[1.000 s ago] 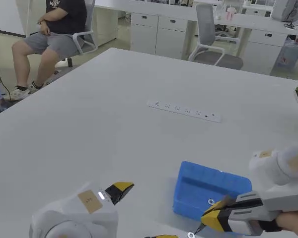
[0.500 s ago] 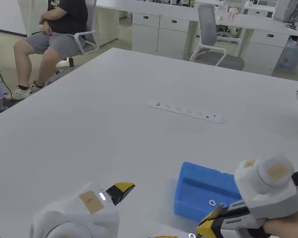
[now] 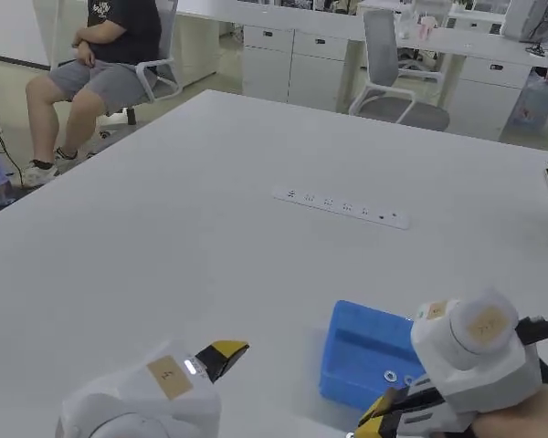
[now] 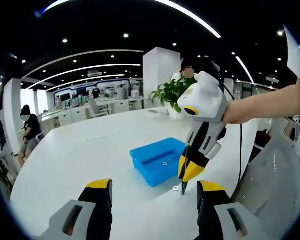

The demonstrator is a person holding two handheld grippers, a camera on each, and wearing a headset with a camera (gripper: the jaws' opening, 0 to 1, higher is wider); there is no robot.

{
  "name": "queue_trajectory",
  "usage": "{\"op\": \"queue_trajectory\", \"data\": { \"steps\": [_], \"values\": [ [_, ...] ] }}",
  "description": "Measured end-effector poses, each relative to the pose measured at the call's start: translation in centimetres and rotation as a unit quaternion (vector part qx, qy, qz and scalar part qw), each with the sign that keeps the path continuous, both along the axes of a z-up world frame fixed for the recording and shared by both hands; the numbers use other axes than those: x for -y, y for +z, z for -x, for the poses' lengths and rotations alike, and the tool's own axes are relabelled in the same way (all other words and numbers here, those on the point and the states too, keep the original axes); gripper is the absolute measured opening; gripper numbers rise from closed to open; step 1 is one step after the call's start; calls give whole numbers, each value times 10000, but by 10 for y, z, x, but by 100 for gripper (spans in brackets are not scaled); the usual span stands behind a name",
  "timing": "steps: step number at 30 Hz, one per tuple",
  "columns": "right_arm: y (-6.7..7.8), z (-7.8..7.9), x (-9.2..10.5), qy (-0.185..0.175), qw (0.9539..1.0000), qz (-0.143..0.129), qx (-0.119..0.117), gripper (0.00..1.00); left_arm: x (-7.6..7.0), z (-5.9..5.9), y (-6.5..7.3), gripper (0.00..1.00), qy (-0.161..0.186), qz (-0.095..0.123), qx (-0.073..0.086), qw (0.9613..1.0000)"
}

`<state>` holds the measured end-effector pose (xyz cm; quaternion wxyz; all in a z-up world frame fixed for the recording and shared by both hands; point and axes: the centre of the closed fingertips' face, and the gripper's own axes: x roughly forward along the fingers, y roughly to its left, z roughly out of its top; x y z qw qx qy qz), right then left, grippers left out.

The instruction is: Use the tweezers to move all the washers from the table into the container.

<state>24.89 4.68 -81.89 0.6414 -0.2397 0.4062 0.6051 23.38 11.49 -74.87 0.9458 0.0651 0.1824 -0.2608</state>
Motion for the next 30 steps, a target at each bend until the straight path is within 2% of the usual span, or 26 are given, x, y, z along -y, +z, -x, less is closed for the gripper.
{"op": "queue_trajectory", "data": {
  "steps": [7,15,17,20,25,30],
  "values": [
    [-1,10,-7,395,9990,128,178,3,0,0,0,69,-11,-5,6,10000],
    [-1,17,-8,637,9973,156,345,1,-2,0,1,68,33,3,21,10000],
    [-1,15,-6,611,9972,149,398,1,-1,0,1,68,35,5,31,10000],
    [0,17,-3,397,9990,24,179,2,-2,0,2,68,54,12,34,10000],
    [2,14,0,199,9996,-112,190,3,-1,0,2,68,42,4,34,10000],
    [2,15,-1,213,9995,-127,216,4,0,0,2,68,25,0,33,10000]
  ]
}}
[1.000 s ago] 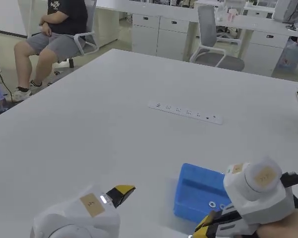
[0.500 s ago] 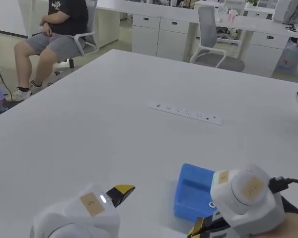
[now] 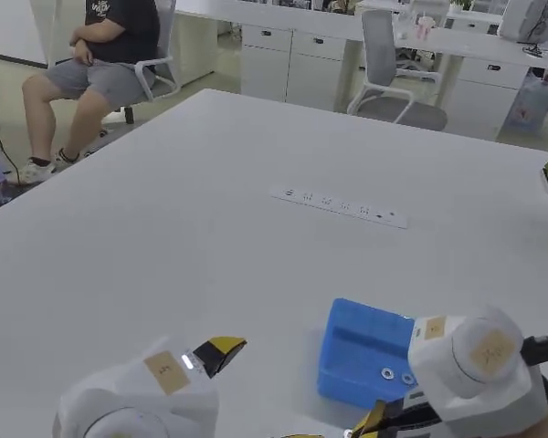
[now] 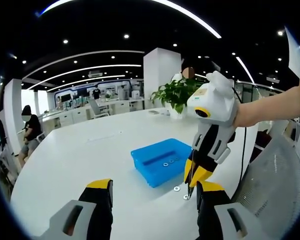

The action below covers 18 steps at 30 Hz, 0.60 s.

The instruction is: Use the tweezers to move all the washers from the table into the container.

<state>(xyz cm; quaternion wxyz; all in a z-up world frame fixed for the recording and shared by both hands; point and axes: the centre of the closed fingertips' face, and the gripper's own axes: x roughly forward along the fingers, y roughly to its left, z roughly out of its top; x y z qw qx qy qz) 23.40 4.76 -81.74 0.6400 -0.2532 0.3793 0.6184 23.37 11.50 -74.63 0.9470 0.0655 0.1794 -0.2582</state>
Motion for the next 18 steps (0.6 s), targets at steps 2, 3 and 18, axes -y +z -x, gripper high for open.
{"op": "queue_trajectory", "data": {
  "steps": [2,3,18],
  "values": [
    [1,1,-1,-5,10000,-27,-4,4,0,0,0,68,3,2,1,10000],
    [1,1,-2,-7,10000,-38,11,4,0,0,0,68,7,1,-2,10000],
    [-6,16,-9,182,9993,-174,268,3,-2,-1,-2,68,19,-14,-11,10000]
  ]
}}
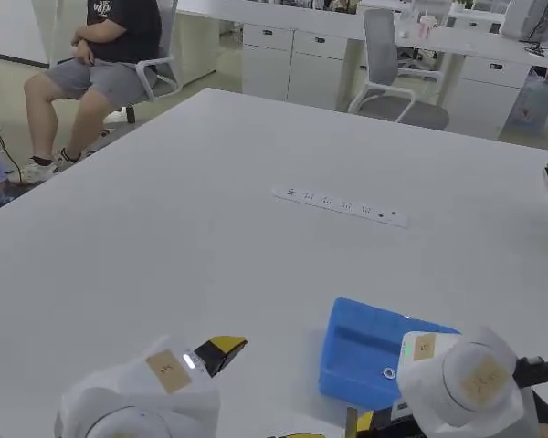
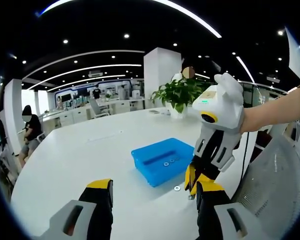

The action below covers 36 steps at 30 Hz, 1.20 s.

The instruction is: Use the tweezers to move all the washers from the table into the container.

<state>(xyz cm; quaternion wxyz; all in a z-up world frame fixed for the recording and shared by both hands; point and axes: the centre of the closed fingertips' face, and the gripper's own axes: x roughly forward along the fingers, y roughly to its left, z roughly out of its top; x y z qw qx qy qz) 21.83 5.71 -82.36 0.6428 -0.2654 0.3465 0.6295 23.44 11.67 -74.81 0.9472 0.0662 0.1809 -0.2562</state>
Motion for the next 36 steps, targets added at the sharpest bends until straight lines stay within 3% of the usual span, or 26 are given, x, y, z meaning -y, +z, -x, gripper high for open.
{"op": "queue_trajectory", "data": {
  "steps": [1,2,3,4,6,8,9,10,11,12,13,14,15,17,19,23,24,25,27,33,35,36],
  "values": [
    [-3,1,2,-25,10000,39,61,3,0,0,0,68,0,-2,-1,10000],
    [-10,0,11,16,9991,267,327,3,0,0,0,68,-1,-2,2,10000],
    [-11,-3,15,38,9972,296,684,2,0,0,0,68,0,0,2,10000],
    [-4,-3,11,-18,9953,-81,961,2,0,0,0,68,5,-3,-2,10000],
    [5,5,13,-194,9941,-469,956,1,0,0,0,68,17,-13,-16,10000],
    [9,3,21,-393,9919,-560,1071,1,0,0,0,68,10,-10,-17,10000],
    [14,1,22,-592,9891,-852,1044,1,0,0,0,68,-1,-14,-19,10000],
    [19,0,22,-765,9864,-1103,953,1,1,1,-1,68,-27,-31,-28,10000],
    [27,1,21,-1044,9800,-1558,659,1,2,1,-1,68,-51,-46,-40,10000],
    [33,-2,22,-1239,9739,-1805,593,1,4,2,-2,68,-89,-65,-47,9999],
    [39,-8,25,-1518,9636,-2127,569,1,5,2,-2,68,-115,-82,-52,9999],
    [41,-9,28,-1665,9582,-2287,423,2,6,2,-3,68,-144,-109,-62,9998],
    [39,-8,30,-1779,9555,-2342,209,2,6,3,-3,68,-159,-122,-67,9998],
    [33,-16,40,-2130,9479,-2362,186,2,6,3,-4,68,-171,-129,-73,9997],
    [25,-18,46,-2443,9416,-2315,-156,2,6,3,-3,67,-167,-96,-64,9998],
    [21,-35,55,-3061,9137,-2630,-484,2,6,3,-3,67,-164,-91,-60,9998],
    [17,-35,55,-3160,9086,-2640,-700,2,6,3,-3,67,-160,-102,-58,9998],
    [15,-32,53,-3149,9086,-2609,-845,2,6,3,-3,67,-152,-110,-54,9998],
    [8,-33,53,-3124,9132,-2508,-741,2,5,3,-3,67,-140,-96,-54,9998],
    [20,-35,47,-2982,9120,-2763,-553,2,3,2,-2,67,-99,-91,-39,9999],
    [17,-35,47,-2898,9179,-2677,-421,2,3,2,-2,67,-104,-91,-40,9999],
    [16,-34,46,-2880,9183,-2679,-443,2,4,2,-2,67,-115,-96,-37,9999]
  ]
}}
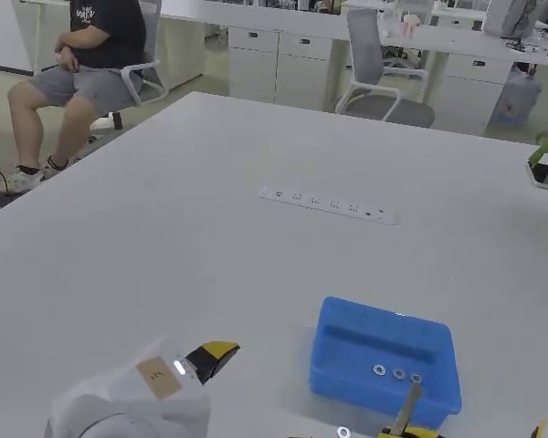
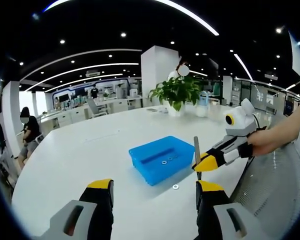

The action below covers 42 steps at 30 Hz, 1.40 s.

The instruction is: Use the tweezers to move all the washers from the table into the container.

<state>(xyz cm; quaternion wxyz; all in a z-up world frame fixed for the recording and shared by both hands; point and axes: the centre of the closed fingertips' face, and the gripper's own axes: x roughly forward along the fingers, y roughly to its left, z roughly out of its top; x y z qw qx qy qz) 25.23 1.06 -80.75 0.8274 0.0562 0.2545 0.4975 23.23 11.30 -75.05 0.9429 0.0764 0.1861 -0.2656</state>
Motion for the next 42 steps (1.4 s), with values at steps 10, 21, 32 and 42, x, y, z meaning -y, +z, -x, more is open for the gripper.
{"op": "queue_trajectory", "data": {
  "steps": [10,21,32,42],
  "values": [
    [-4,10,-6,558,9958,390,608,2,-1,0,1,67,10,11,49,10000],
    [-7,11,-5,812,9871,830,1101,1,-3,-1,7,66,93,98,167,9998],
    [-5,16,7,689,9887,919,963,2,-8,-3,14,65,221,219,289,9991],
    [-7,21,3,838,9843,1195,994,3,-3,-2,11,65,98,126,233,9996]
  ]
}}
